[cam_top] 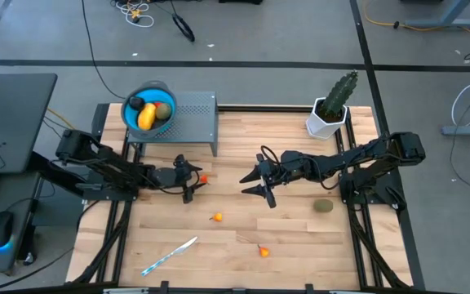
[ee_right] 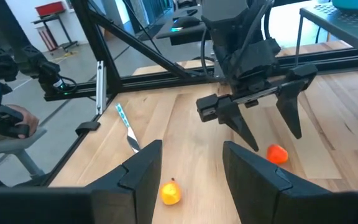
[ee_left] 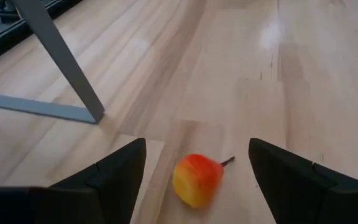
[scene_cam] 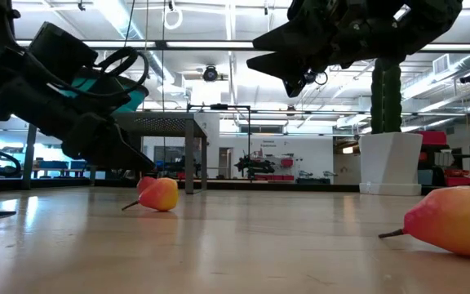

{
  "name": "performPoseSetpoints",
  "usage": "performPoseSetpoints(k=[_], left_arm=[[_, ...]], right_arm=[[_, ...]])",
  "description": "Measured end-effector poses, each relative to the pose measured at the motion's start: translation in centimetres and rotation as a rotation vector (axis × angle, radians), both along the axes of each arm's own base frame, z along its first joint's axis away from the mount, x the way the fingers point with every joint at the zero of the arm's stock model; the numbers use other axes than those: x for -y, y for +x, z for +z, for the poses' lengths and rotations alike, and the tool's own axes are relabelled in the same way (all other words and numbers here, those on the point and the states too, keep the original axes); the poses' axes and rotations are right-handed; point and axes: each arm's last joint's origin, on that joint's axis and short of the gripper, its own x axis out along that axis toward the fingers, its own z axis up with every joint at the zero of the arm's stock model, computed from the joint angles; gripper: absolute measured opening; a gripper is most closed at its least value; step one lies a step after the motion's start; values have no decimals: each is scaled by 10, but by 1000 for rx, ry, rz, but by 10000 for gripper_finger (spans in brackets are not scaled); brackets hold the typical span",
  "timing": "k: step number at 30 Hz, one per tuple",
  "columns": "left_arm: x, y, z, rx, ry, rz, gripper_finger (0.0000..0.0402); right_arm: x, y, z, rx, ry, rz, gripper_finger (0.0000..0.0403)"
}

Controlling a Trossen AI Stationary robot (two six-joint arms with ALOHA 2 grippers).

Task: Pick & Place Fruit
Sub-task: Put the orange pear into the blue strainer bowl on the shelf

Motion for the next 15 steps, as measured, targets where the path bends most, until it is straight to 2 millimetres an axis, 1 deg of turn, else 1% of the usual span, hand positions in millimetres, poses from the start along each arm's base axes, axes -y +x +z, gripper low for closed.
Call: performPoseSetpoints(k=[3, 5, 8, 12, 15], left_arm=[[0, 5, -9, -45, -3, 7, 290], [0, 10, -15, -83, 26, 16, 290], [-1, 15, -21, -94, 61, 64, 290], [-1, 19, -20, -46, 66, 70, 290], [-1, 20, -20, -41, 65, 66, 290]], right_arm=[[0, 0, 0, 0, 0, 0, 179], [0, 0, 0, -1, 0, 0, 179], [0, 0, -1, -6, 0, 1, 179], [0, 0, -2, -17, -1, 0, 179], [0, 0, -2, -19, -1, 0, 179]])
